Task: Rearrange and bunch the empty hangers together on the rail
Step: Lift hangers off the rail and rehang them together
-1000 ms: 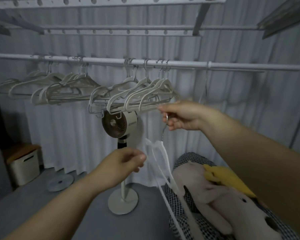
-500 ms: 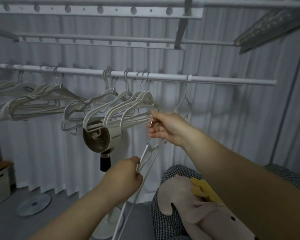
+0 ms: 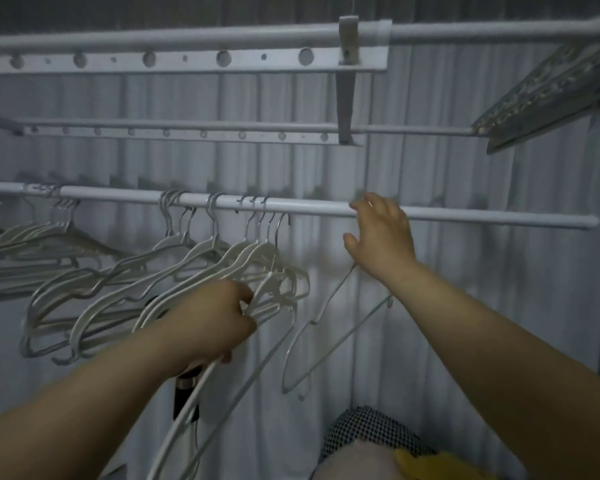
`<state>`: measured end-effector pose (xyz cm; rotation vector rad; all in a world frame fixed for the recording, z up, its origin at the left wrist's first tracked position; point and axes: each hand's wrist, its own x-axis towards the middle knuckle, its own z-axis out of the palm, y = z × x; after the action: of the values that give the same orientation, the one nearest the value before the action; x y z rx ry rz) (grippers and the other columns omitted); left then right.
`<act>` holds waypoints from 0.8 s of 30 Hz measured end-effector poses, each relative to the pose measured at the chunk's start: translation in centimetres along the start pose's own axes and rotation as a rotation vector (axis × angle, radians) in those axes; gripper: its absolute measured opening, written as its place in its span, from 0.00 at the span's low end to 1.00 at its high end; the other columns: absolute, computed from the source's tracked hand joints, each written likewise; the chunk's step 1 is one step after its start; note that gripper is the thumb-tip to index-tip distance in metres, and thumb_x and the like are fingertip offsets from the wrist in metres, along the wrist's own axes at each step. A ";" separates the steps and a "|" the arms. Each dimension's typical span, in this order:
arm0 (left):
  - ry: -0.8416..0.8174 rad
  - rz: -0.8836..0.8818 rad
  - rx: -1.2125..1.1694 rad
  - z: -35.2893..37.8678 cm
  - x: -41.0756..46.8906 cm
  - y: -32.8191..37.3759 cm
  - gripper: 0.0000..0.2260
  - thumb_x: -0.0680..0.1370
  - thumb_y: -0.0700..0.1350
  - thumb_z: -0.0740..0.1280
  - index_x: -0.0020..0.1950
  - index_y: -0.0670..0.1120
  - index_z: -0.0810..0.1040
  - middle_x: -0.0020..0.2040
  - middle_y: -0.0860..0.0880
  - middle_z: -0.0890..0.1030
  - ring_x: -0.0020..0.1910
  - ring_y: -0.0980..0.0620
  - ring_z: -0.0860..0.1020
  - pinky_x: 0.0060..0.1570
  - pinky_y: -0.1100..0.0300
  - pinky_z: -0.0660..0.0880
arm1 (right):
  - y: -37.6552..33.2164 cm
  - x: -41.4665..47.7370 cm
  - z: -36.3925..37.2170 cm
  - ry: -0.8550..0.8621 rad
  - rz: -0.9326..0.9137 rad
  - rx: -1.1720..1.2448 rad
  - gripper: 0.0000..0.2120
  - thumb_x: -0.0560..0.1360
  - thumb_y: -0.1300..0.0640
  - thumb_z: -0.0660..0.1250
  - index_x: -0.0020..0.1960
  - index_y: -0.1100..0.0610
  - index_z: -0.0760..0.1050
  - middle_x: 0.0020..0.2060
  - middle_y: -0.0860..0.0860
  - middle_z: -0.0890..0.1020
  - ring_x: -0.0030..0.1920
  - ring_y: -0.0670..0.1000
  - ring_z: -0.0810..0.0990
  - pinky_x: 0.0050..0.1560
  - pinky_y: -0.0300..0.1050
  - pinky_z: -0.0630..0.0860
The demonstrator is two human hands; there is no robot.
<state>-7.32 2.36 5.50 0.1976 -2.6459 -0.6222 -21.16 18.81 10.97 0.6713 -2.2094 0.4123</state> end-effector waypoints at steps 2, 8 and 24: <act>0.020 0.022 0.008 0.0 2.0 1.5 0.07 0.74 0.38 0.62 0.43 0.50 0.73 0.29 0.54 0.75 0.25 0.59 0.74 0.19 0.74 0.67 | 1.6 1.9 0.2 -0.027 -0.008 -0.071 0.28 0.76 0.53 0.60 0.73 0.55 0.56 0.75 0.53 0.55 0.75 0.54 0.50 0.74 0.49 0.43; 0.100 0.040 0.110 0.5 7.1 5.1 0.11 0.73 0.42 0.63 0.53 0.44 0.80 0.38 0.46 0.83 0.41 0.46 0.81 0.45 0.60 0.76 | 4.0 4.2 1.5 -0.058 0.003 -0.088 0.18 0.75 0.56 0.60 0.64 0.55 0.65 0.61 0.53 0.74 0.64 0.56 0.68 0.69 0.53 0.56; -0.057 0.061 0.037 3.6 11.7 6.6 0.12 0.73 0.37 0.61 0.54 0.37 0.79 0.38 0.40 0.82 0.37 0.43 0.82 0.37 0.59 0.78 | 5.0 4.2 2.4 -0.025 -0.097 -0.092 0.28 0.75 0.54 0.62 0.72 0.53 0.57 0.67 0.51 0.69 0.68 0.53 0.64 0.73 0.50 0.49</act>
<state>-19.68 6.96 9.80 0.1111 -2.7090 -0.5669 -27.87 20.30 12.21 0.7342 -2.1945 0.2523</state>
